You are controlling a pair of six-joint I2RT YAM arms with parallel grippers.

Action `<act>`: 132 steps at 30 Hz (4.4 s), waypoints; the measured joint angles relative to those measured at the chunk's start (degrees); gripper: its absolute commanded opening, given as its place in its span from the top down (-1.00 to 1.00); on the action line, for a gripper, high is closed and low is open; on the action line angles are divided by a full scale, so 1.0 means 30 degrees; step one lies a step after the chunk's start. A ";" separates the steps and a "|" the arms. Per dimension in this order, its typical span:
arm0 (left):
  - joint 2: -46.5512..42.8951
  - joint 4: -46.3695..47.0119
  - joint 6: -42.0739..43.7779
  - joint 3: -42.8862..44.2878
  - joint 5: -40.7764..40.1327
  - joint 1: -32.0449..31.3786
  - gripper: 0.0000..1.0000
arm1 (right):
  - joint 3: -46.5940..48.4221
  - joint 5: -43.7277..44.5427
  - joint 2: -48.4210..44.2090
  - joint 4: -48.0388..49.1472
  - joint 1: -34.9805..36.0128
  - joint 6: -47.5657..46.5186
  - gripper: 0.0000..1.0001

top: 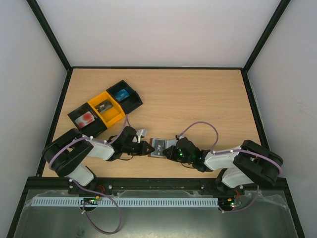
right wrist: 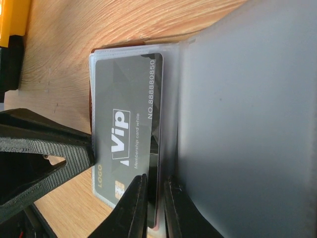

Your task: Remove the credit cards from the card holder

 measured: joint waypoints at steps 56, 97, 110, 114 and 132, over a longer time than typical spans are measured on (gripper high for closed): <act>-0.0233 -0.3395 0.0656 0.1770 -0.2965 -0.1821 0.95 | -0.2076 -0.0466 -0.2659 0.1690 -0.0015 0.1341 0.95; -0.0277 -0.3570 0.0546 0.1887 -0.3366 -0.1872 0.95 | -0.3126 0.1719 -0.7038 -0.1982 -0.0022 0.1355 0.95; -0.0976 -0.4699 0.0073 0.1989 -0.4233 -0.1909 0.64 | -0.3825 0.1982 -0.9136 -0.2820 -0.0022 0.1537 0.66; -0.1836 -0.5289 -0.0423 0.1982 -0.4524 -0.1909 0.41 | -0.3679 0.1989 -0.9194 -0.2790 -0.0051 0.1494 0.66; -0.2696 -0.4597 -0.0750 0.2069 -0.2820 -0.1515 0.45 | -0.1450 0.1246 -0.7067 -0.2310 -0.0138 0.1275 0.61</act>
